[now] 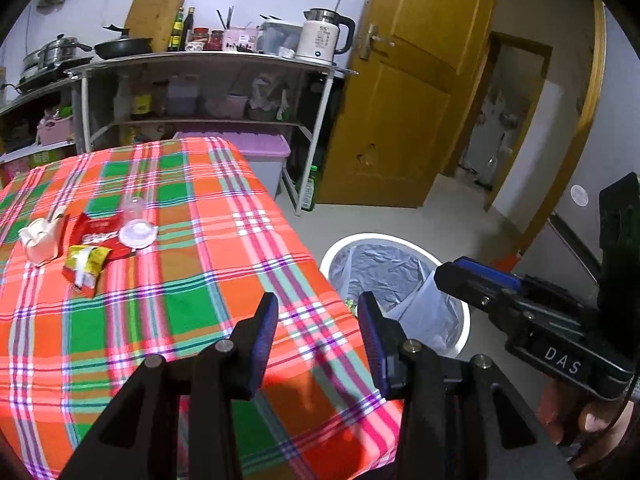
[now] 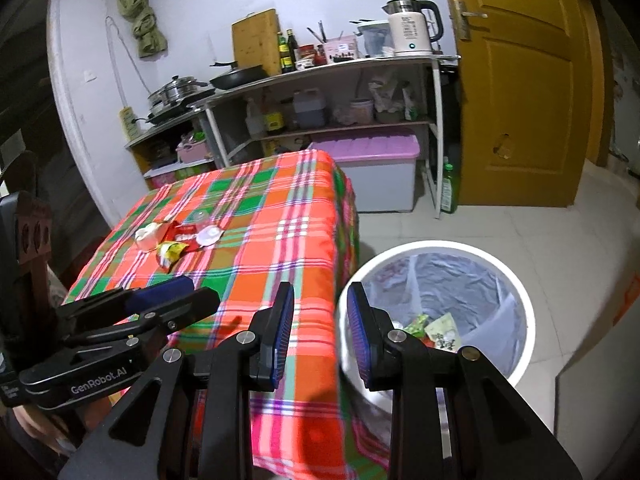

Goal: Collect trash
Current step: 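Move both tools back toward the red wrapper and cup on the table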

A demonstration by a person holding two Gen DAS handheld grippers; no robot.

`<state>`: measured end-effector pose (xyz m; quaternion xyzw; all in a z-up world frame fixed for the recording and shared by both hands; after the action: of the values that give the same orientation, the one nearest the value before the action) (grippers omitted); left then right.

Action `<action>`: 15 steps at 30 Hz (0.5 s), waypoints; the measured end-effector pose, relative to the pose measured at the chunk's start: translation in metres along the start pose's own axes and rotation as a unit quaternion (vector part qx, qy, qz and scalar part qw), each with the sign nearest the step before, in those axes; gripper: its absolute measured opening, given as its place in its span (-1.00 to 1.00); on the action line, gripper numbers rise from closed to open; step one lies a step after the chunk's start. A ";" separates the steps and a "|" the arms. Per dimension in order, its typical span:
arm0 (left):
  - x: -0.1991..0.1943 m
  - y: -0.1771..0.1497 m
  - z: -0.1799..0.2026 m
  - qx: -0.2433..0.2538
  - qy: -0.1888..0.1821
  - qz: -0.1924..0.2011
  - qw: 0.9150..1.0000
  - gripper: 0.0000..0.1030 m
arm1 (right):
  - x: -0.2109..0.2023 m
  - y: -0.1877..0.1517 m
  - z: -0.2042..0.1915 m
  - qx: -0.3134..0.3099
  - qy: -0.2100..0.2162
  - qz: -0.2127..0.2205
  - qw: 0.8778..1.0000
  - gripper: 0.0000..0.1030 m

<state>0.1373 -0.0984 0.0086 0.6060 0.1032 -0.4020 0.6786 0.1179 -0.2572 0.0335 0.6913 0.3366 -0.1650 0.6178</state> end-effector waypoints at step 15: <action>-0.026 -0.014 -0.041 -0.024 0.038 0.015 0.999 -0.16 | 0.010 -0.009 -0.037 -0.027 0.030 -0.017 0.999 -0.45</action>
<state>0.1250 -0.0492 0.0042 0.6062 0.1295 -0.3660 0.6941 0.1120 -0.2186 0.0268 0.6732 0.3712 -0.1453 0.6228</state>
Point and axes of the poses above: each gripper's, at about its wrist camera, not at the fingertips, and x roughly the way its jaws point, z to its right, y to its top, the point moved 5 cm from there along x, roughly the way its jaws point, and after that the axes turned 2 degrees about -z, right-handed, at the moved point
